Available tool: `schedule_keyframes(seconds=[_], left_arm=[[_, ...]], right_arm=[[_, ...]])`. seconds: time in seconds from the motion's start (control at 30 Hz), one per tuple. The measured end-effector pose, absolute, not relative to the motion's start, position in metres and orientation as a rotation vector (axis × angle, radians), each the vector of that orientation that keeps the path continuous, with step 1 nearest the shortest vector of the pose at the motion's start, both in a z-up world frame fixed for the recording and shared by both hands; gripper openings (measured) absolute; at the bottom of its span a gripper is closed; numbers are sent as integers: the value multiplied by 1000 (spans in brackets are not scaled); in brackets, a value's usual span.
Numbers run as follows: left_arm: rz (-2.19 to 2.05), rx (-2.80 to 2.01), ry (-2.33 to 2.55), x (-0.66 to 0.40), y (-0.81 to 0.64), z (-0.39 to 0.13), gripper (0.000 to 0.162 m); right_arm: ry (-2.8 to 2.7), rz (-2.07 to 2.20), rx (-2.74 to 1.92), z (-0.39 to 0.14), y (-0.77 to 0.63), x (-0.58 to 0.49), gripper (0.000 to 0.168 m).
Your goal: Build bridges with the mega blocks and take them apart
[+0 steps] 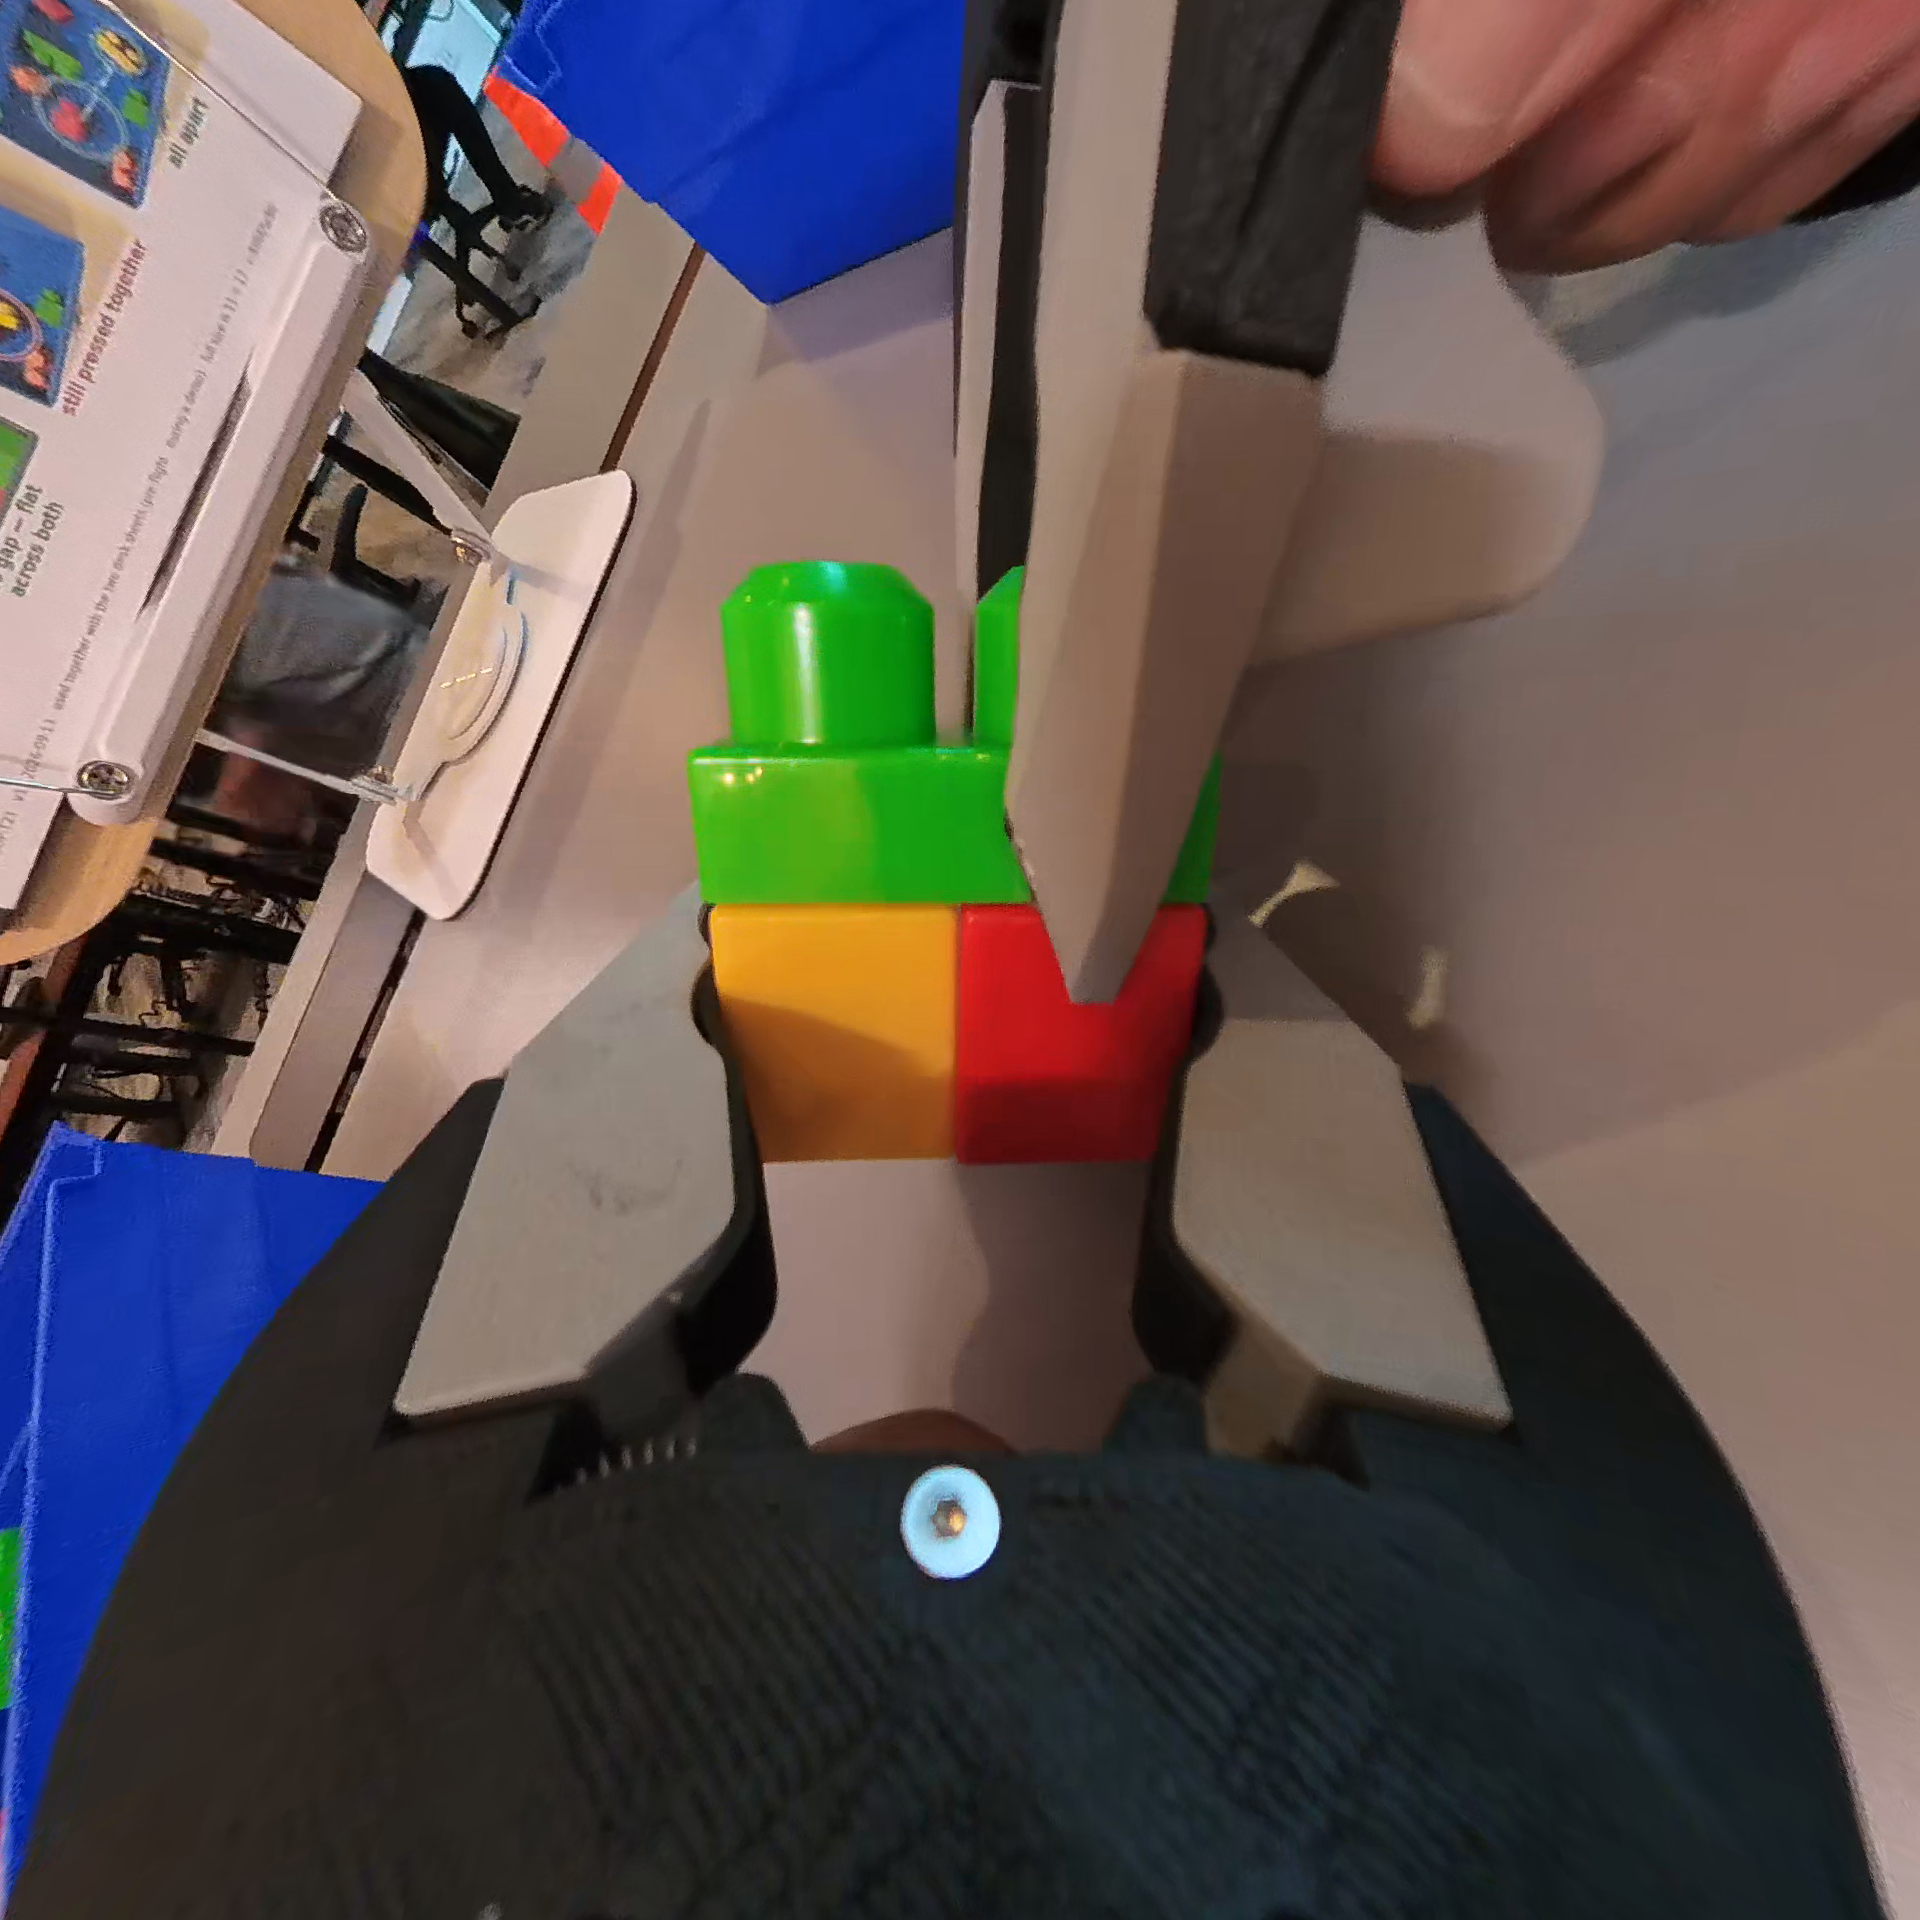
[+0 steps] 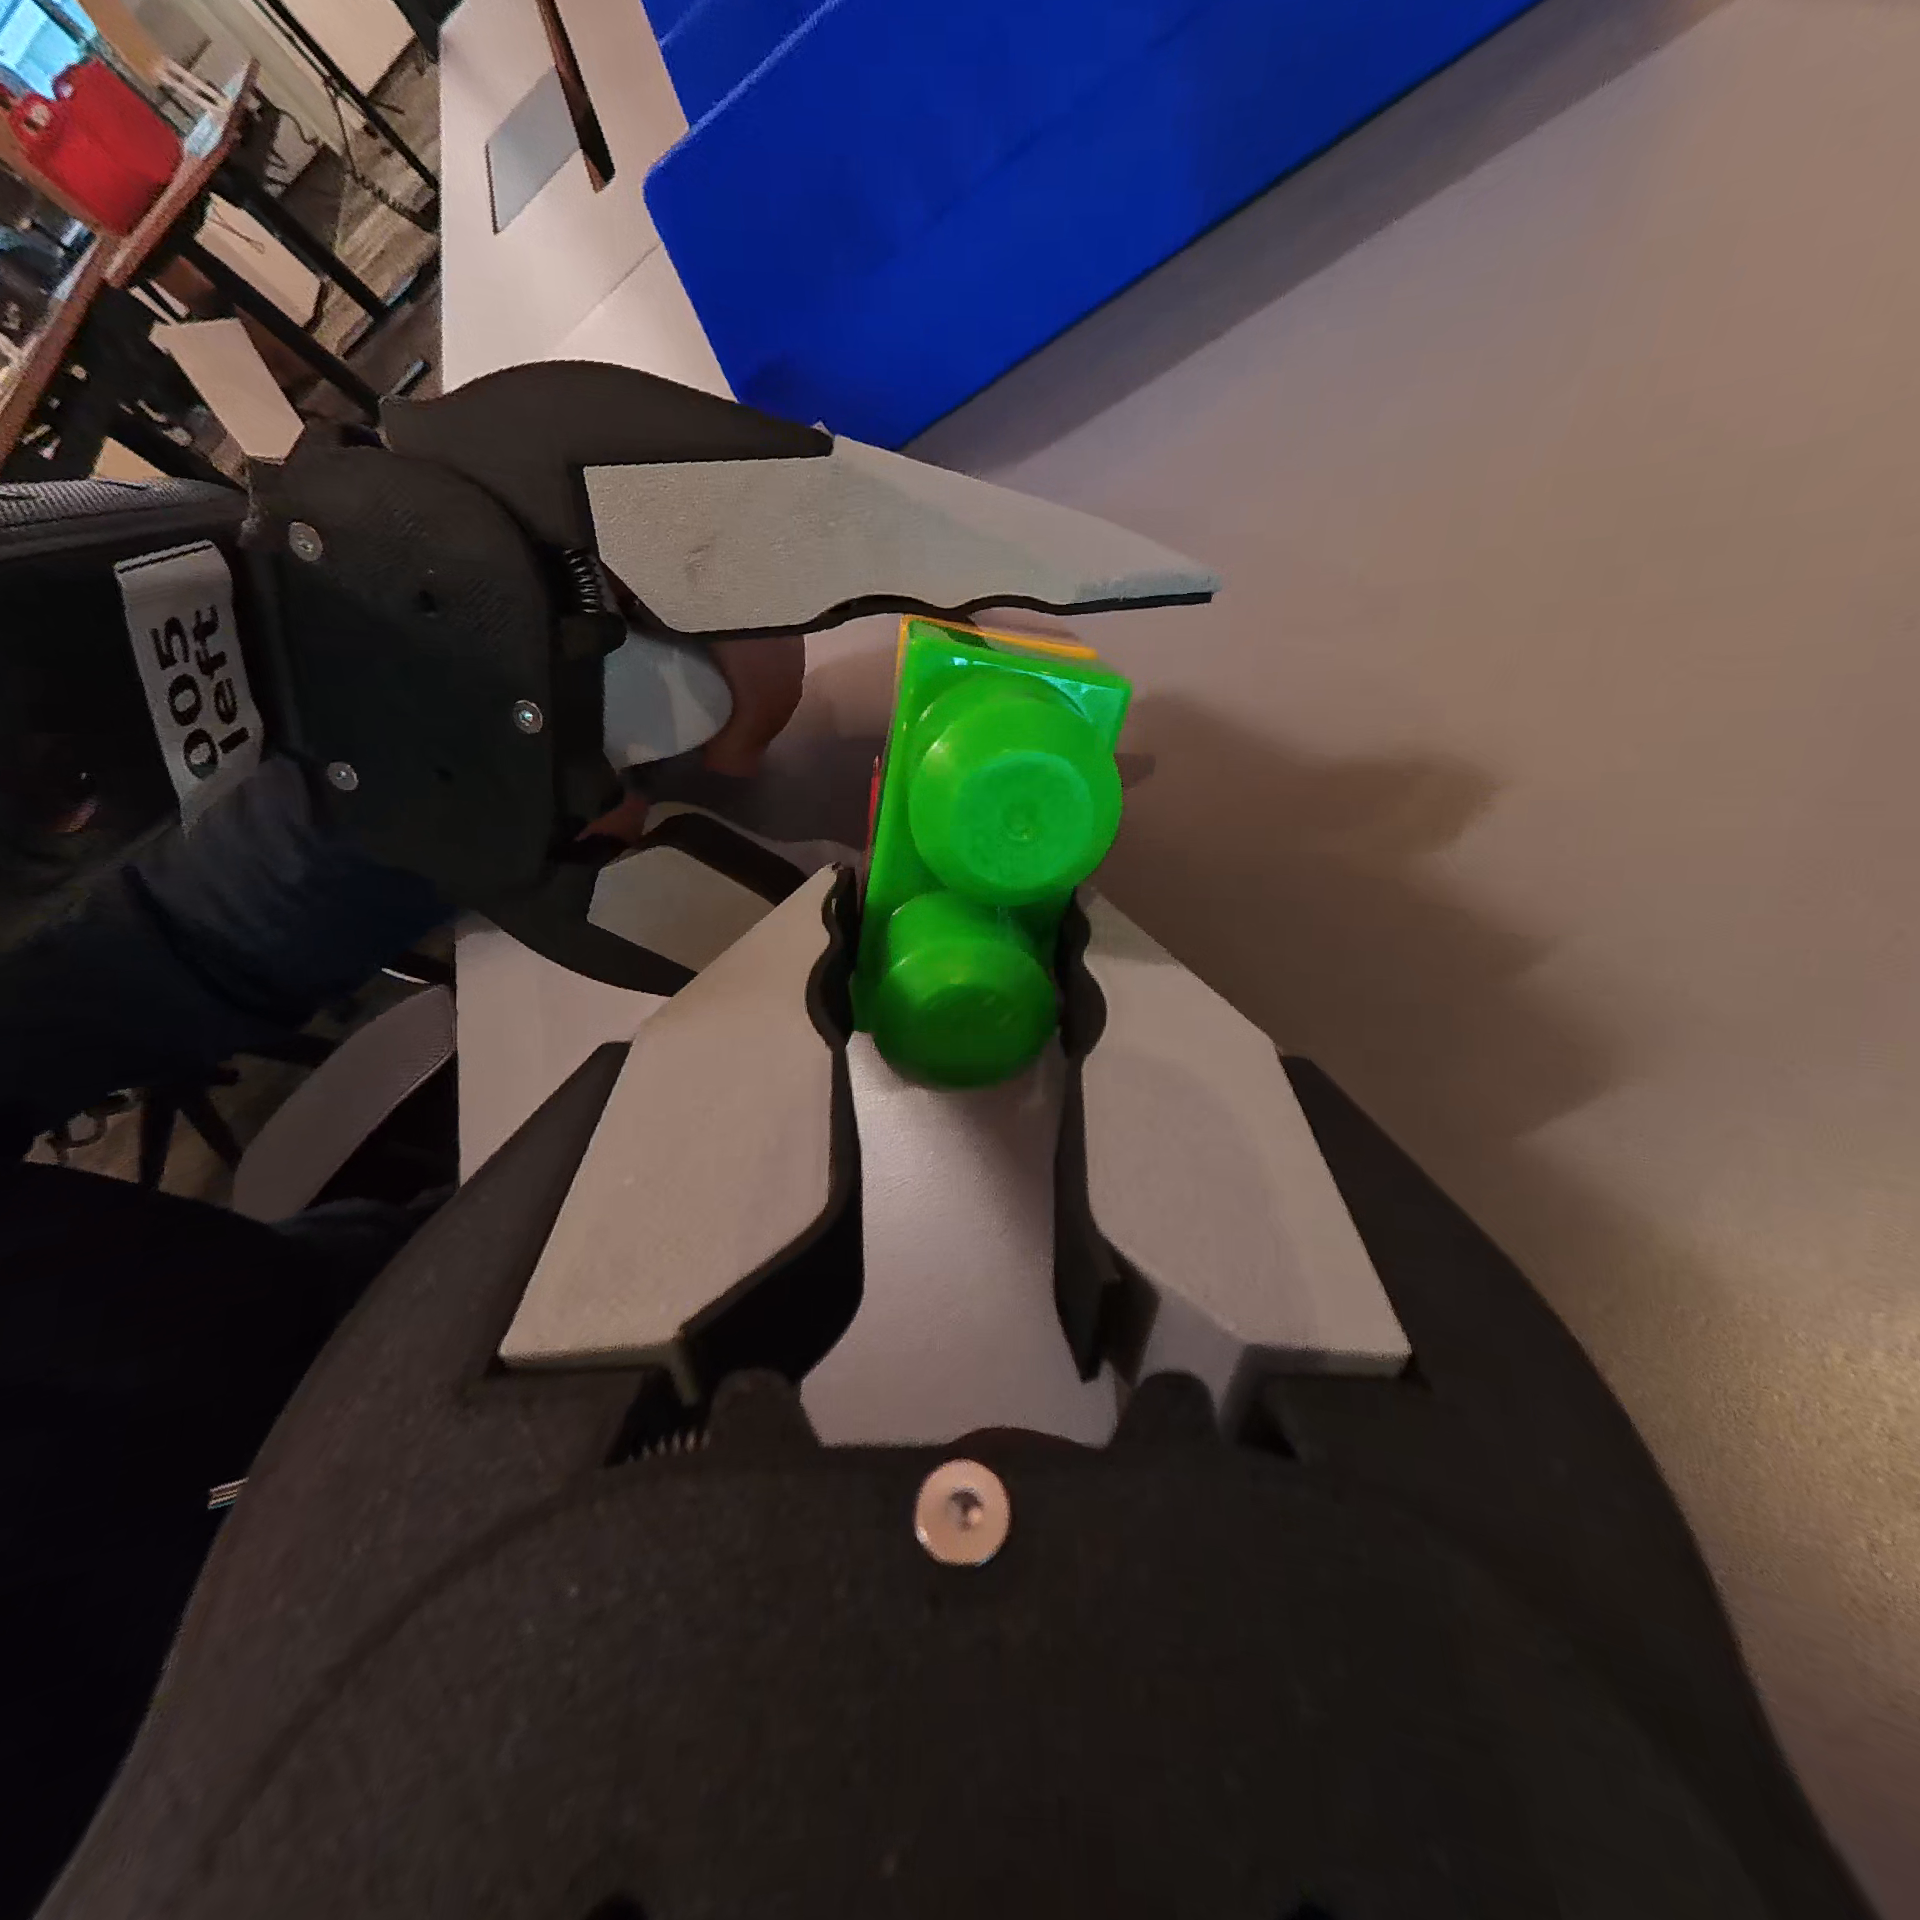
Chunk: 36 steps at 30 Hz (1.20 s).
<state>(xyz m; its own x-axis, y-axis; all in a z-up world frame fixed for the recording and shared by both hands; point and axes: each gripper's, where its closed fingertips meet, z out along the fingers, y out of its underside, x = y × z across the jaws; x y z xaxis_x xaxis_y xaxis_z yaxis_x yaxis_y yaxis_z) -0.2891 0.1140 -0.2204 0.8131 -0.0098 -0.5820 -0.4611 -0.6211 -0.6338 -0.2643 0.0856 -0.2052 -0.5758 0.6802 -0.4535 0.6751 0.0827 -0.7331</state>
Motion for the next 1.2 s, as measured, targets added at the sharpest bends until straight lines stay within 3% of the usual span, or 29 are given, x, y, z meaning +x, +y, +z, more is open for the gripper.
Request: schedule_keyframes(seconds=[0.87, 1.2], left_arm=[[645, -2186, 272, -299, 109, -226, 86], [496, -2167, 198, -296, 109, -224, 85]], right_arm=[[-2358, 1483, -1395, -210, 89, -261, 34], [-2129, 1783, -1455, -189, 88, -277, 39]])
